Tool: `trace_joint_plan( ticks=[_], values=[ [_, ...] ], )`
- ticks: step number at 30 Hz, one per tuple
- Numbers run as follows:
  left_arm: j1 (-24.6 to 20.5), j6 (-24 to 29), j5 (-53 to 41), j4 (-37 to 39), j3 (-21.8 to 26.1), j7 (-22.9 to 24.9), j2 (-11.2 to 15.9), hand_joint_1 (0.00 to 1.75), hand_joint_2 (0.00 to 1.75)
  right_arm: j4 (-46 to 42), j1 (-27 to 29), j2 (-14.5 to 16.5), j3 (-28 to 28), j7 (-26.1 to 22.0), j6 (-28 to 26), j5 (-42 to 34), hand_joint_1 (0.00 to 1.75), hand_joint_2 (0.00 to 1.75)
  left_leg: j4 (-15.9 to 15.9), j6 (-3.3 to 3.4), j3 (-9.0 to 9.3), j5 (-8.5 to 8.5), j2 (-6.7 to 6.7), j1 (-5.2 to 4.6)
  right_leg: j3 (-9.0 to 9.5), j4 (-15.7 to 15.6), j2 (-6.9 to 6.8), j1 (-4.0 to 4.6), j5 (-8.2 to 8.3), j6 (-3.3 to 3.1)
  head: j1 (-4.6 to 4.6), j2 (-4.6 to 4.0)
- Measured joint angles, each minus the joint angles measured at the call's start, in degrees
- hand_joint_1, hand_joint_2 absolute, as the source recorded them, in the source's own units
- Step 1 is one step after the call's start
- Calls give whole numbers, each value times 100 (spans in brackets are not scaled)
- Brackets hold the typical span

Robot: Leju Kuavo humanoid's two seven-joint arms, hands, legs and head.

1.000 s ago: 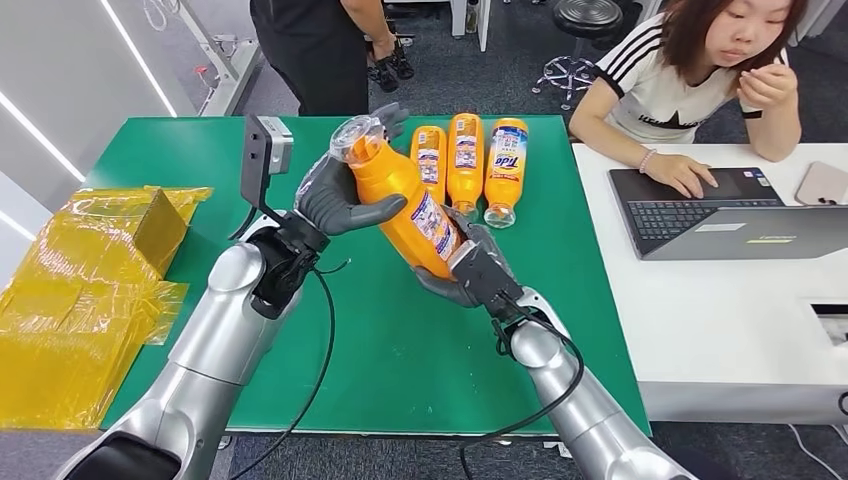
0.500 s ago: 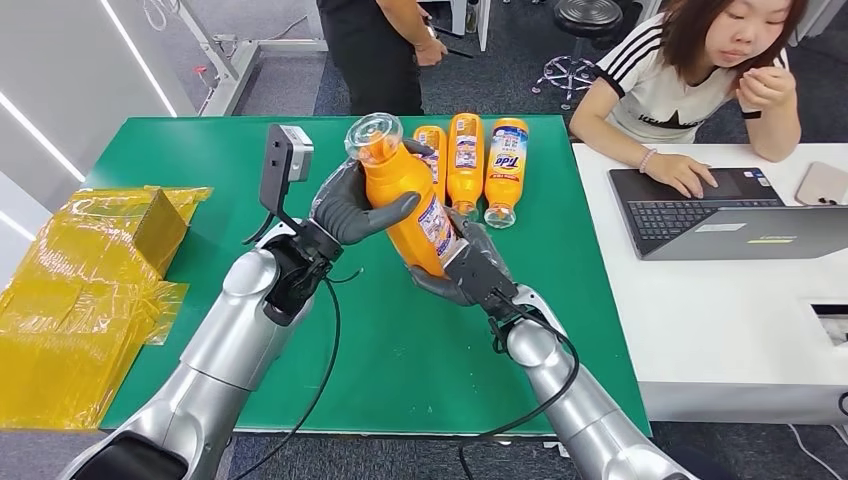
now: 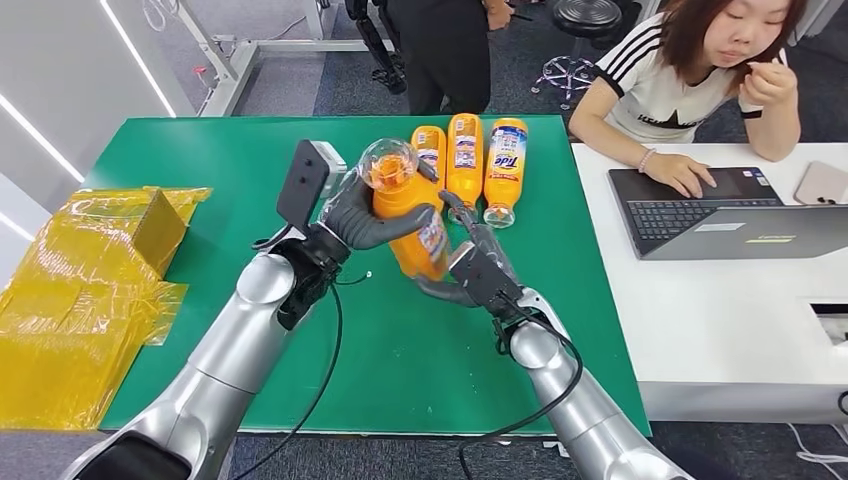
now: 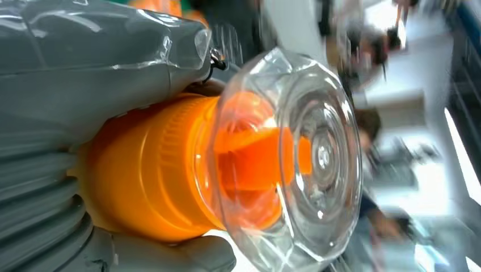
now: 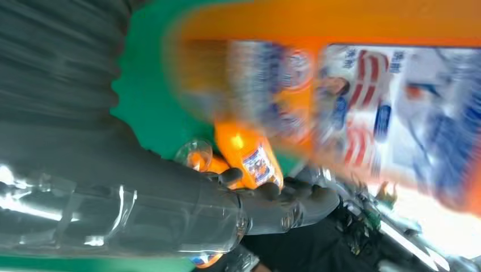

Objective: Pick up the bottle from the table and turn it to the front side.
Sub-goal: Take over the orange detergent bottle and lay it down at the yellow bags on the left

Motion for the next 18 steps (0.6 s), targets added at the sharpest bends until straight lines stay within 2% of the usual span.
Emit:
trace_joint_plan(
  ticks=[4,7,12,18],
  values=[
    [-334,1954,-3020,2,-230,-15,261,175,175,-229,208,-157,-122,-96,93,-158,0,175,0,0,0,0,-1,1,-1,1,-2,0,0,-1,-1,0],
    [-623,2682,-4970,82,-401,177,493,175,175,-428,335,-264,-181,-158,174,-246,0,175,0,-1,0,0,1,1,-1,2,2,0,0,-1,-1,0],
    [-839,3210,-7037,303,-624,619,773,175,175,-745,541,-420,-231,-167,179,-242,0,175,0,-1,0,0,5,0,-2,1,8,0,0,-1,-1,0],
    [-917,3195,-8477,603,-810,1053,1097,175,175,-1205,974,-690,-416,-266,53,-198,0,175,0,0,0,0,10,-1,-3,0,11,0,0,0,1,0]
  ],
)
